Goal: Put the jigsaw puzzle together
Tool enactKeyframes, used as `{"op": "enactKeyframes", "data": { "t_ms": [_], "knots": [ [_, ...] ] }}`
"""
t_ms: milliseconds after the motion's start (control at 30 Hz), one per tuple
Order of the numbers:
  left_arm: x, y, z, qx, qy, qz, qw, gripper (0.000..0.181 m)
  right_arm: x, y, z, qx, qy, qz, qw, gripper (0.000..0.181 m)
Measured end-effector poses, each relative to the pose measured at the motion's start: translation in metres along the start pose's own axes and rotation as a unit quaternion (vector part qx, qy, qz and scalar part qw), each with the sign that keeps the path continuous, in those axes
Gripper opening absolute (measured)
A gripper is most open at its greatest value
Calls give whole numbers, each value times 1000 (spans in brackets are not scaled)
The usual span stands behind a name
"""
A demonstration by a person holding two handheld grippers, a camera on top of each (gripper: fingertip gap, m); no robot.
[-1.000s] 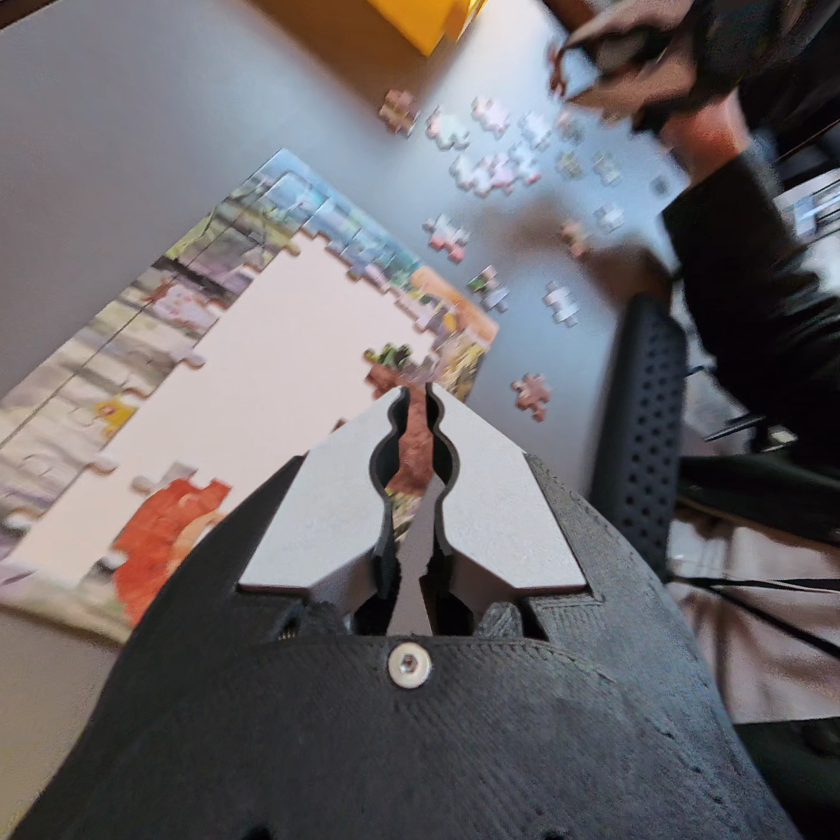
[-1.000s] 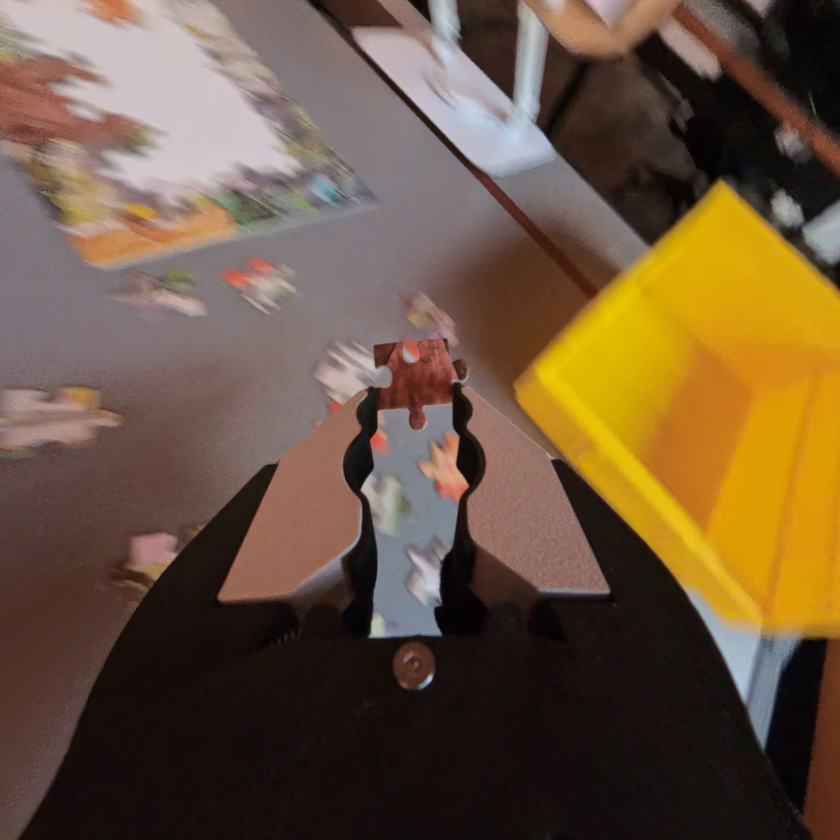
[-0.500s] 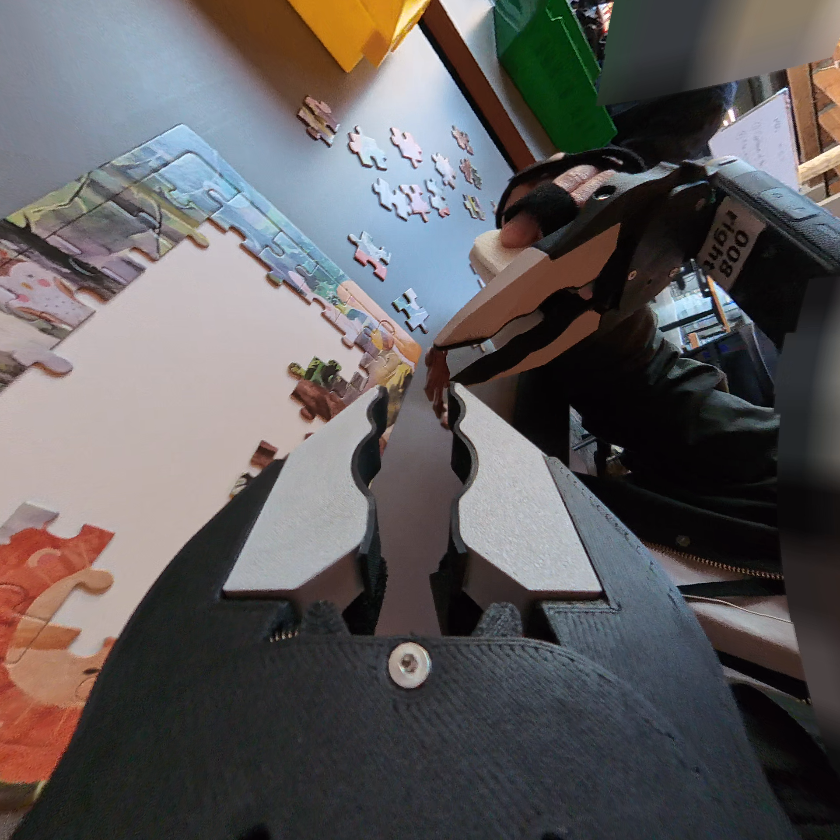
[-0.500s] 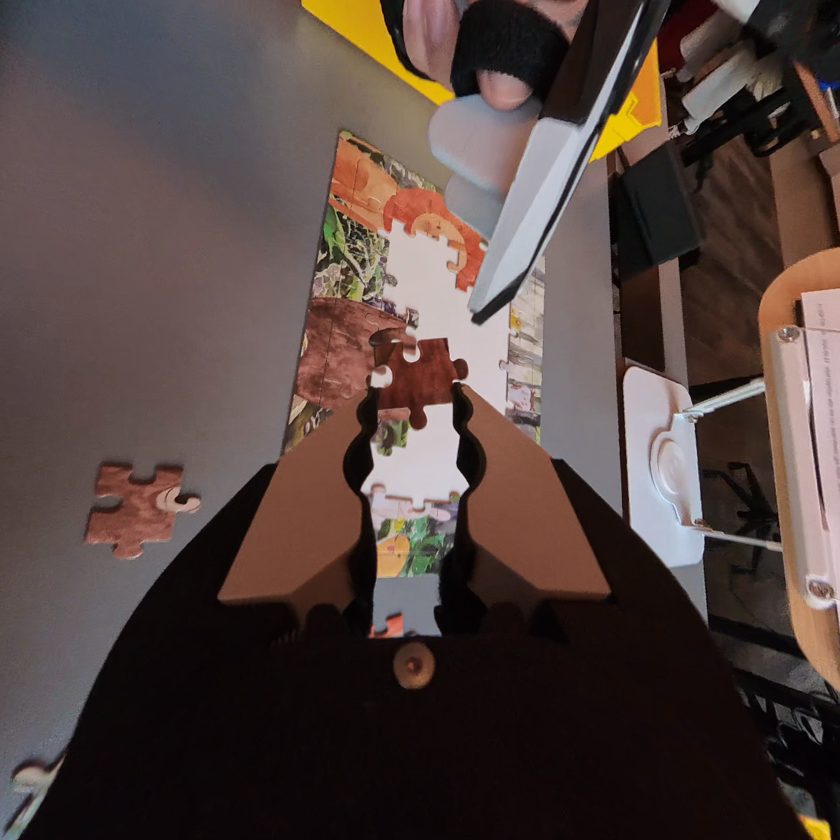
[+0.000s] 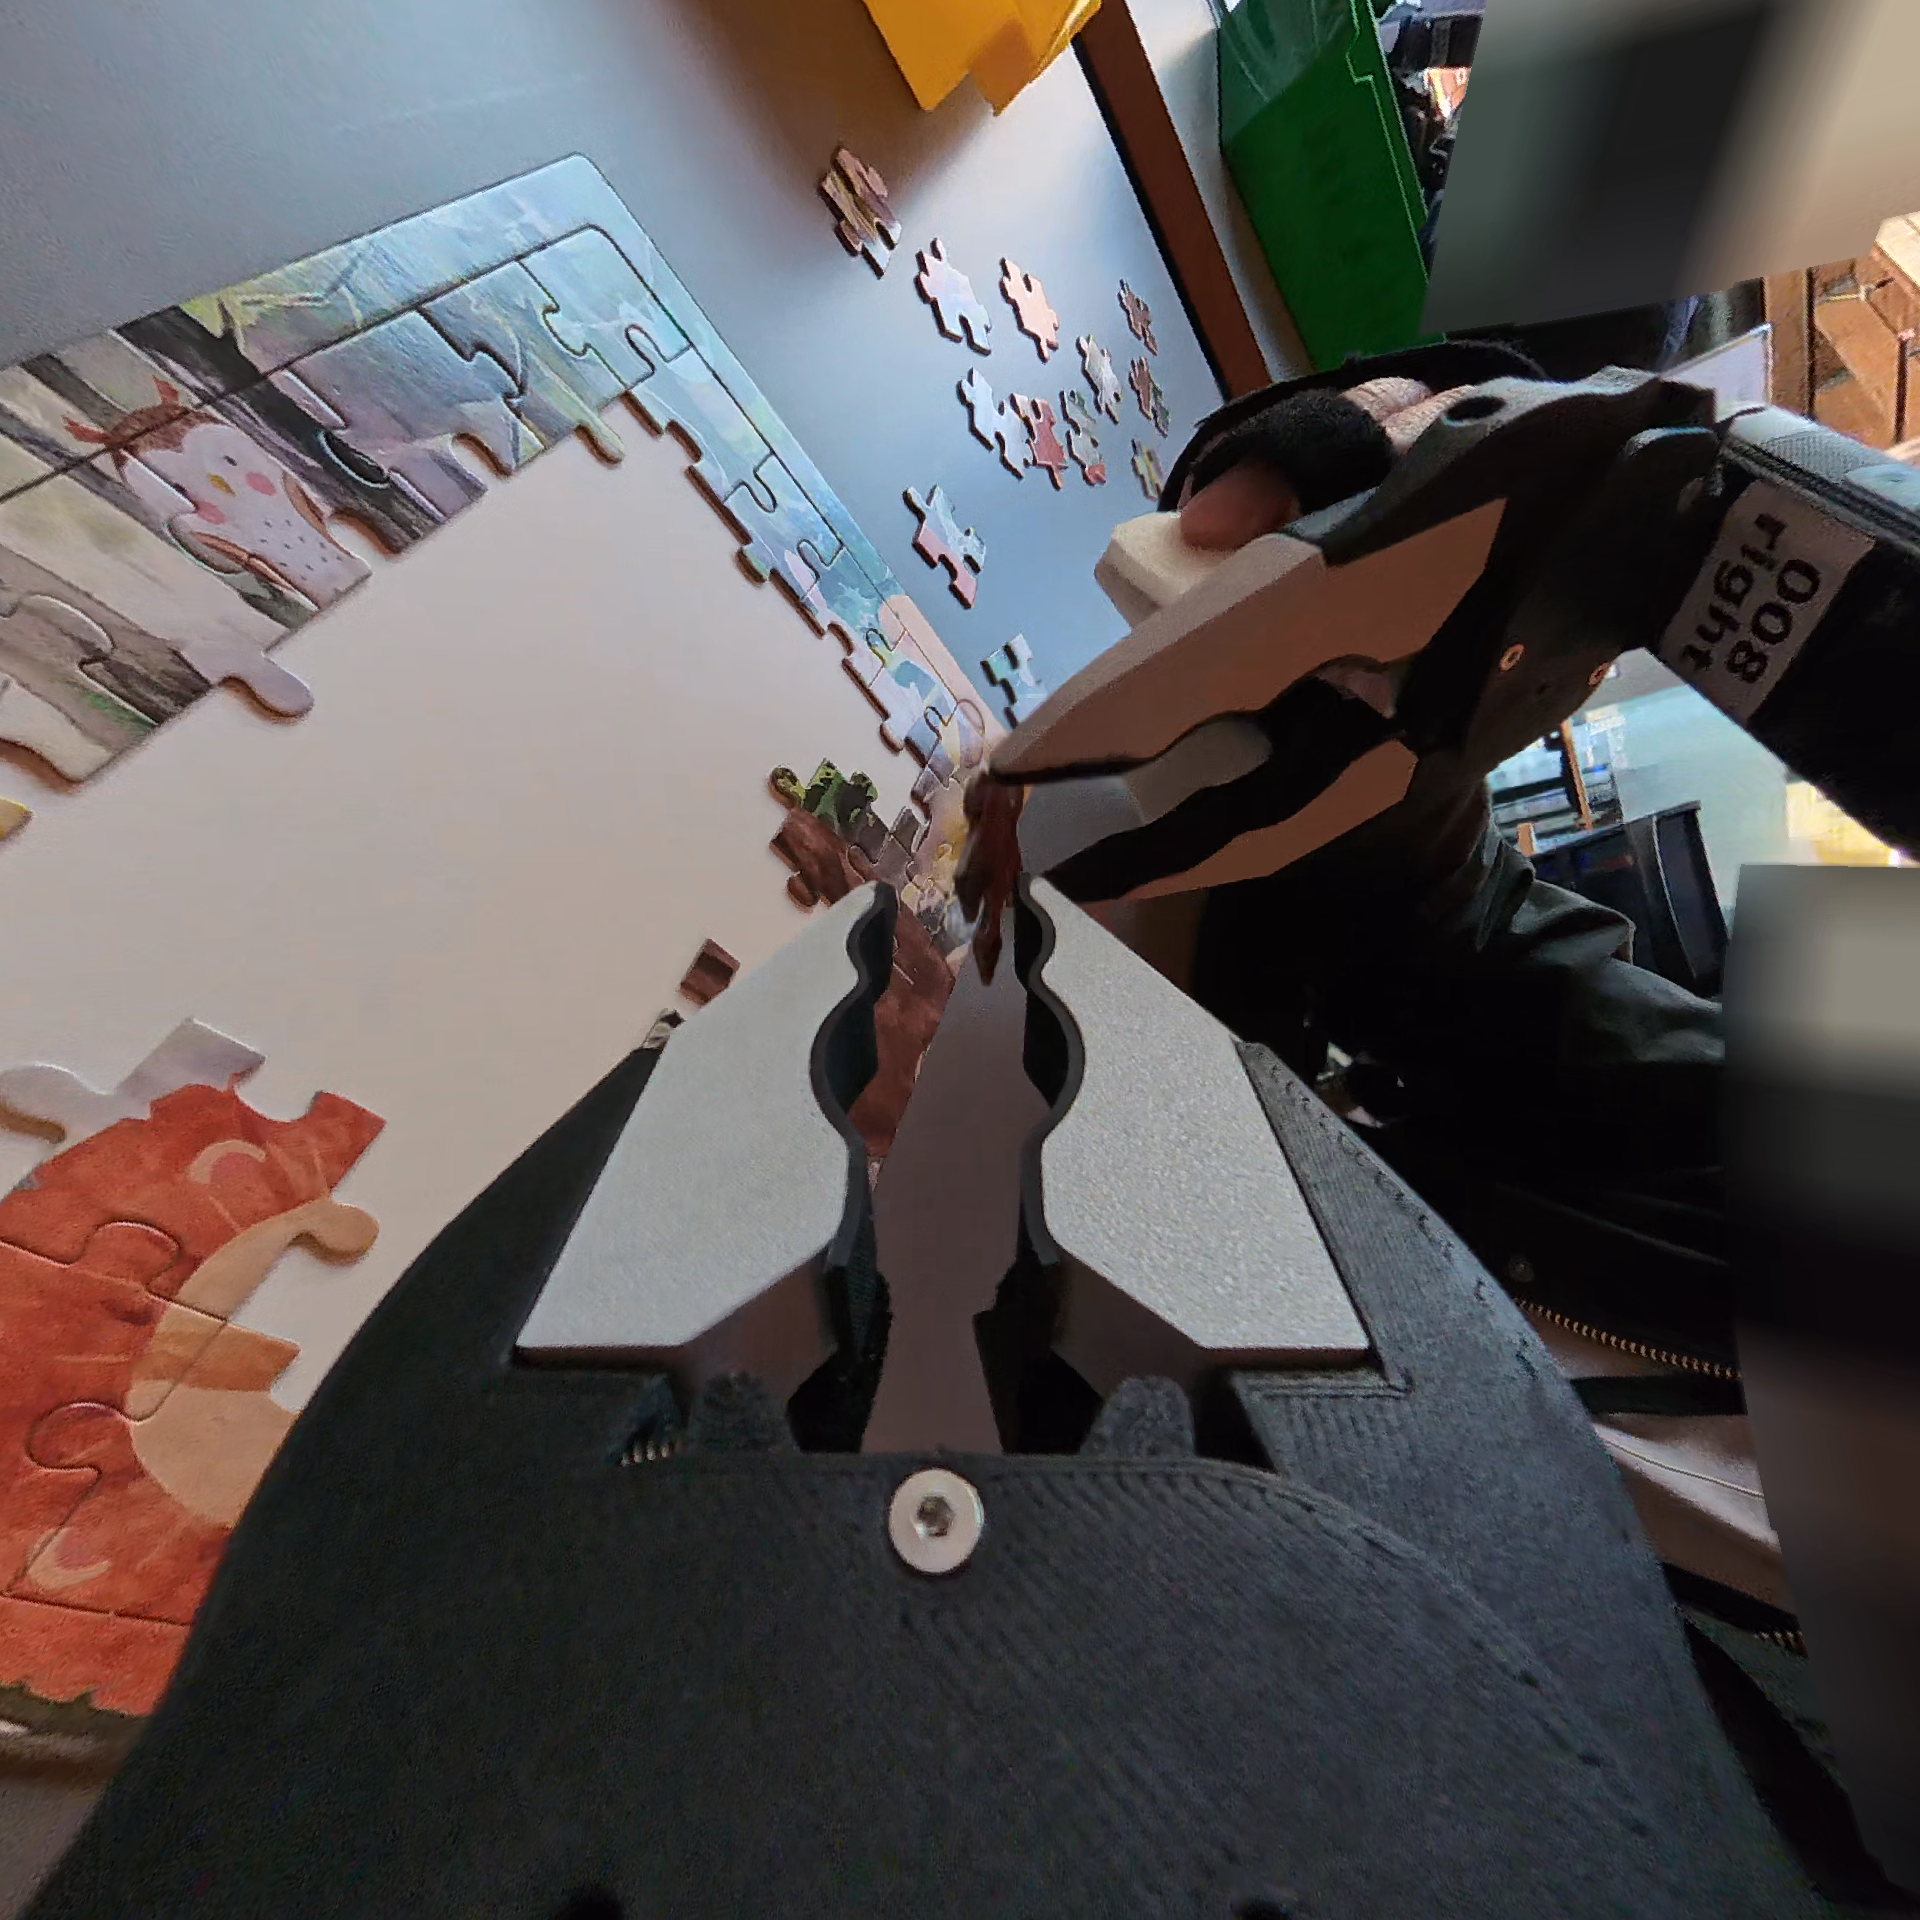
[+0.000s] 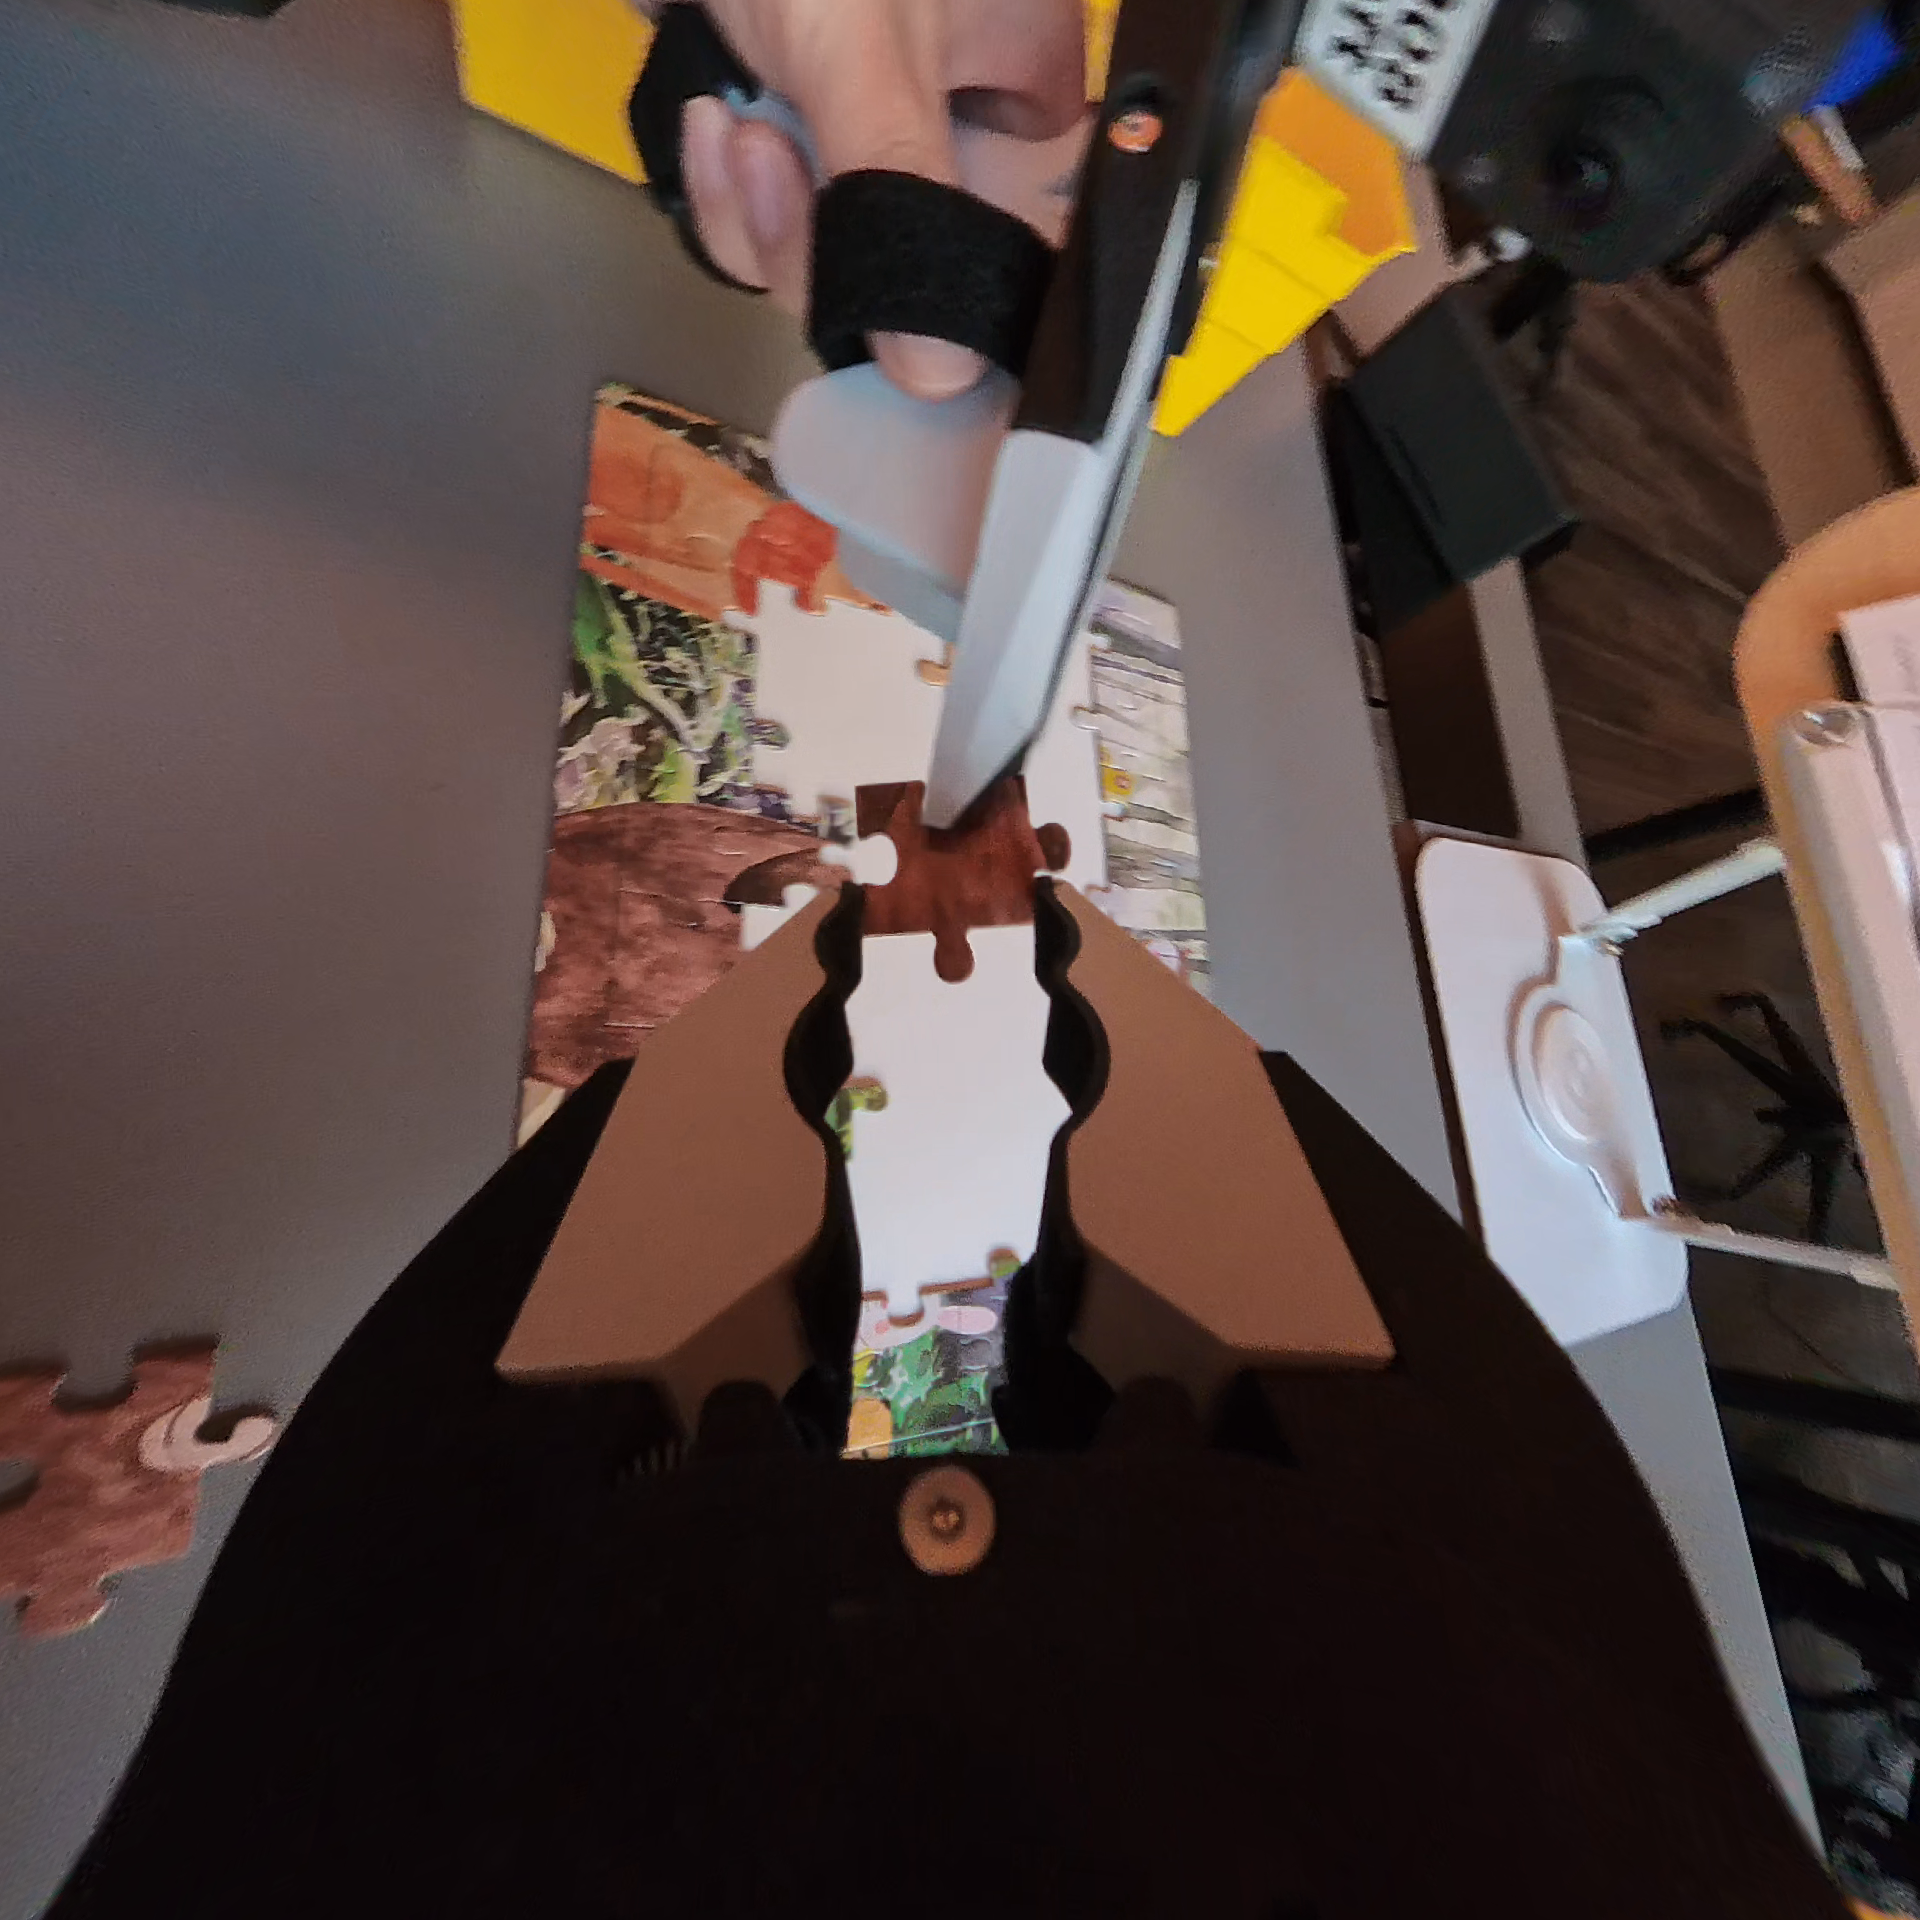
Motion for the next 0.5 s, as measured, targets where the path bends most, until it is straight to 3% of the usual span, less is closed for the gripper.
{"op": "enactKeyframes", "data": {
  "t_ms": [200, 267, 333, 400, 500],
  "knots": [
    [9, -5, -7, 36, 27, 66, 997, 19, 18, 9, 7, 23, -50, 90, 994, 32],
    [6, -7, -12, 54, 13, 53, 997, 0, 18, 9, 6, 28, -55, 98, 993, 32],
    [3, -4, -11, 48, -10, 26, 998, 0, 16, 11, 11, 11, -50, 82, 995, 23],
    [4, 1, -10, 39, -27, 13, 999, 0, 4, 14, 13, 6, -62, 22, 998, 30],
    [5, 4, 1, -17, -46, -9, 999, 0, 4, 22, 11, 27, -50, 16, 998, 49]
  ]
}}
Point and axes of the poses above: each gripper's, where its closed fingertips meet, y back along the fingers, z out of its underside, x = y × z across the jaws, the point moved 4 cm from there along y, back along the fingers, and after that the axes turned 6 degrees about x, right-handed, at the moved point
